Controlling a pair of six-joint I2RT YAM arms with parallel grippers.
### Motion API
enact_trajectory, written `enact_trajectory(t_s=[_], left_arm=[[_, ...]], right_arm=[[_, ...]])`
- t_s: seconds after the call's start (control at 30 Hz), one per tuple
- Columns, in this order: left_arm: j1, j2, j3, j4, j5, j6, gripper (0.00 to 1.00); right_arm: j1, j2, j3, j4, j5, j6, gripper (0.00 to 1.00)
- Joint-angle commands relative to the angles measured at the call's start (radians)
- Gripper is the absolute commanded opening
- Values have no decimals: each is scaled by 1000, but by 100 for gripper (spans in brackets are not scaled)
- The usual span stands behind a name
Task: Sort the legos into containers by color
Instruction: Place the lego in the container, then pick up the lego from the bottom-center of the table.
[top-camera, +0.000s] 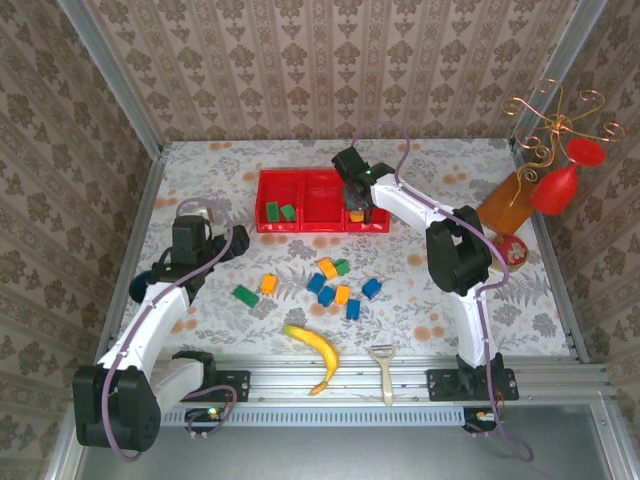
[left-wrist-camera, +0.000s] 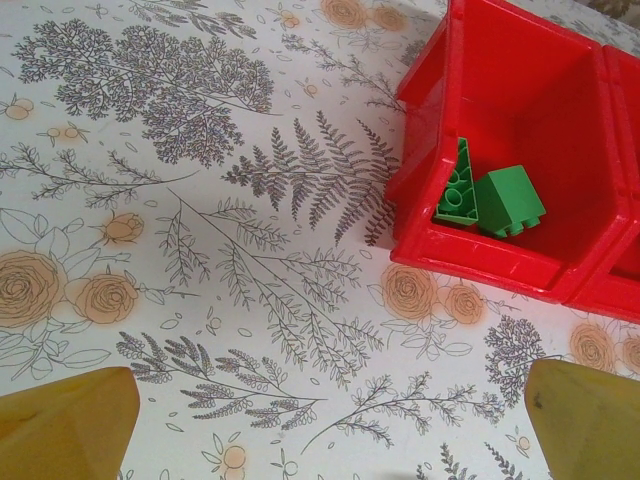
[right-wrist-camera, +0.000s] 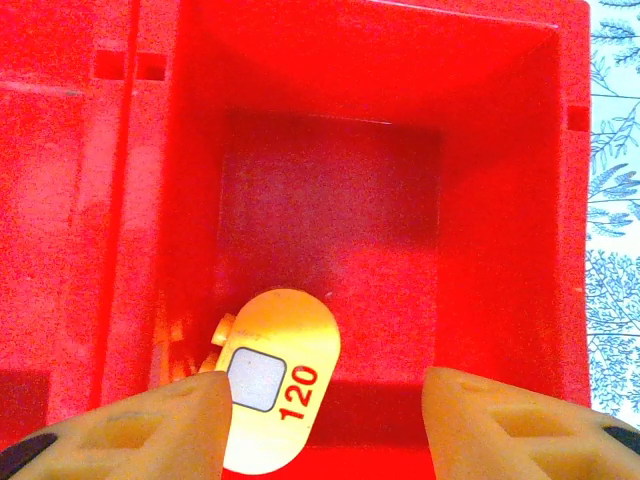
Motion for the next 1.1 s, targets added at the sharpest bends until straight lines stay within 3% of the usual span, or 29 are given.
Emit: enact_trajectory(t_s=[0.0,0.27,0.63,1.07], left_arm=[[8,0,6,-18,12,-19,100],[10,-9,-2,-35,15,-22,100],[11,-20,-19,-51,18,-21,100],[11,-11,-30,-31,25,-30,100]], right_arm=[[11,-84,-20,-27,-41,2,55],[40,-231,-167,-7,-78,45,61],[119,-470,-507,8,-60,198,71],[176,-581,-727,-35,-72,345,80]])
